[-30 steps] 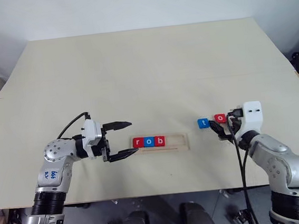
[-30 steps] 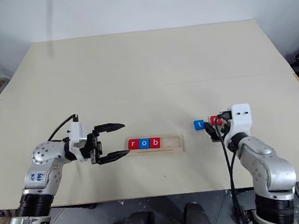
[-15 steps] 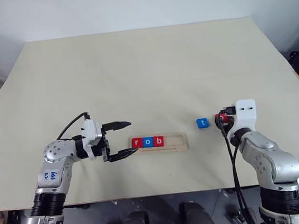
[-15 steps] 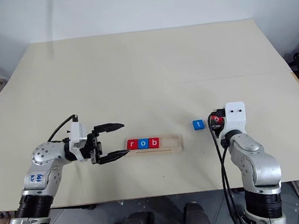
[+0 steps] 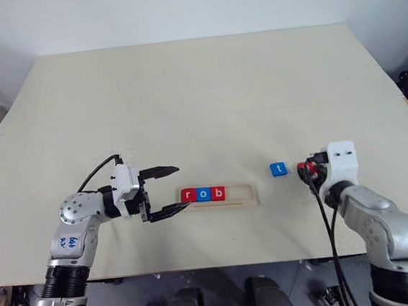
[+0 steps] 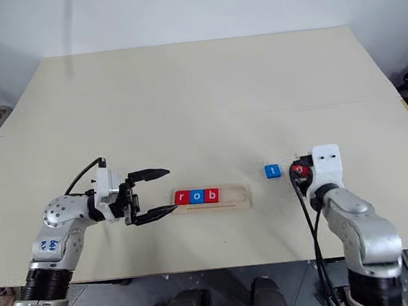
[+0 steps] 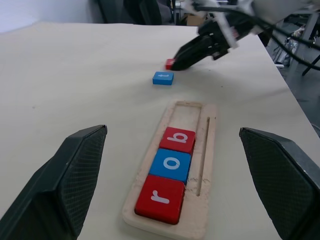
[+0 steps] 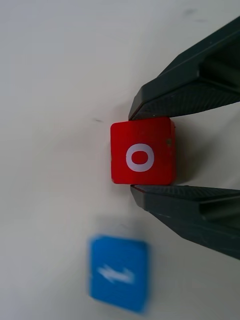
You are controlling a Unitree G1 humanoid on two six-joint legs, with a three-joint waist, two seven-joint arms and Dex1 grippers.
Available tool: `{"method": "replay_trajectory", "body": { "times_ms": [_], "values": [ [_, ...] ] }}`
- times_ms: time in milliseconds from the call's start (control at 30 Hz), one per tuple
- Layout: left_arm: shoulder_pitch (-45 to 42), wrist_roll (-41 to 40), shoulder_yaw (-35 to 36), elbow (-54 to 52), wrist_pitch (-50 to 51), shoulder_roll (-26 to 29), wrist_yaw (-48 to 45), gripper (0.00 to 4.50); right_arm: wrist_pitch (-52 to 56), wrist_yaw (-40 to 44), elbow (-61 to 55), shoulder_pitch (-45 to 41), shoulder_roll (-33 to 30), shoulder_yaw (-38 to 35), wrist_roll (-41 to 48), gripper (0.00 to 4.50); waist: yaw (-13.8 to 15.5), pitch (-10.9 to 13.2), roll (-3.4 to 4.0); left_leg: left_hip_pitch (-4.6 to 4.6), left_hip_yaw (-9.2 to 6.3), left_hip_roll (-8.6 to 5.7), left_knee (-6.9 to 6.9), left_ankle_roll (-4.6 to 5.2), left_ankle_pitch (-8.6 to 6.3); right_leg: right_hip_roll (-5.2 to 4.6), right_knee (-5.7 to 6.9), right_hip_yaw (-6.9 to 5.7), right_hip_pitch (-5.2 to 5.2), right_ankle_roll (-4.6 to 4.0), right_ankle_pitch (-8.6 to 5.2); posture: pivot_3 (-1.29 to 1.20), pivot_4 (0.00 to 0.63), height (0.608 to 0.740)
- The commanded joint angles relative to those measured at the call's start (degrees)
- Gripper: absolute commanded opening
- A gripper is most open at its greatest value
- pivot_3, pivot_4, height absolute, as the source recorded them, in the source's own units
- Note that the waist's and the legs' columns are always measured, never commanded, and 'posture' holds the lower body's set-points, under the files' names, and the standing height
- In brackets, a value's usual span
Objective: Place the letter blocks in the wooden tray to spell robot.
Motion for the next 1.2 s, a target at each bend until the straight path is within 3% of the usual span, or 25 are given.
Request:
{"method": "replay_trajectory", "body": {
  "times_ms": [33,300,467,600,767,900,1067,1200],
  "values": [
    [0.4,-0.8,0.6,-1.7,0.1,0.2,-0.3,4.5,4.8,0.3,-8.7,4.3,2.0,0.0,2.9,1.51,0.0,0.0,0.0,0.01,0.0,0.01,0.02,0.0,0.0,0.01,0.01,0.0,0.01,0.0,0.0,0.0,0.15,0.74],
    [0.6,-0.9,0.3,-2.1,1.0,0.2,-1.0,4.5,5.2,-3.2,-10.8,5.7,8.4,0.9,2.1,1.51,-0.2,0.0,-0.02,0.14,0.02,0.02,0.01,-0.04,0.04,0.05,-0.06,0.07,0.02,-0.04,-0.02,0.0,0.15,0.74],
    [-0.5,-0.7,0.5,-1.6,1.2,0.4,-1.1,4.5,4.1,-0.9,-10.2,5.5,8.3,1.3,3.6,3.09,-0.1,0.0,-0.02,0.12,0.02,0.01,0.01,-0.04,0.04,0.03,-0.08,0.07,0.01,-0.04,-0.02,0.0,0.15,0.74],
    [-0.4,-0.7,0.8,-1.3,0.9,0.5,-1.2,4.5,-1.7,7.4,-8.0,6.9,1.7,-1.2,5.3,4.49,-0.1,0.0,-0.02,0.11,0.02,-0.01,0.01,-0.03,0.04,0.02,-0.08,0.06,0.01,-0.04,-0.02,0.0,0.15,0.74],
    [-0.1,-0.4,1.0,-0.8,0.3,0.3,-0.9,4.5,-11.4,22.2,-1.4,8.1,-7.3,-7.0,10.5,4.49,0.0,0.0,-0.02,0.09,0.05,-0.05,0.01,0.03,0.03,0.01,-0.16,0.04,0.05,-0.04,-0.02,0.0,0.15,0.74],
    [0.1,-0.2,0.9,-0.6,-0.2,-0.1,-0.5,4.5,-29.1,39.9,5.7,10.9,-13.8,-8.9,11.3,4.49,0.0,0.0,-0.03,0.09,0.07,-0.01,0.0,0.03,0.04,0.05,-0.24,0.0,0.1,-0.04,-0.02,0.0,0.15,0.74],
    [0.2,-0.2,1.1,-0.3,-0.9,-0.2,-0.3,4.5,-49.8,57.6,22.2,13.9,-22.2,-10.1,7.6,4.49,0.1,0.0,-0.03,0.13,0.09,-0.02,0.02,0.06,0.02,0.04,-0.42,-0.03,0.24,0.0,-0.01,0.0,0.15,0.74],
    [0.3,-0.5,1.2,-0.2,-1.1,0.4,-1.1,4.5,-65.6,65.5,43.8,12.2,-29.9,-11.4,2.4,4.49,0.1,0.0,-0.04,0.14,0.13,-0.02,0.07,0.07,0.03,0.02,-0.45,-0.04,0.28,0.0,0.0,0.0,0.15,0.74]
  ]
}}
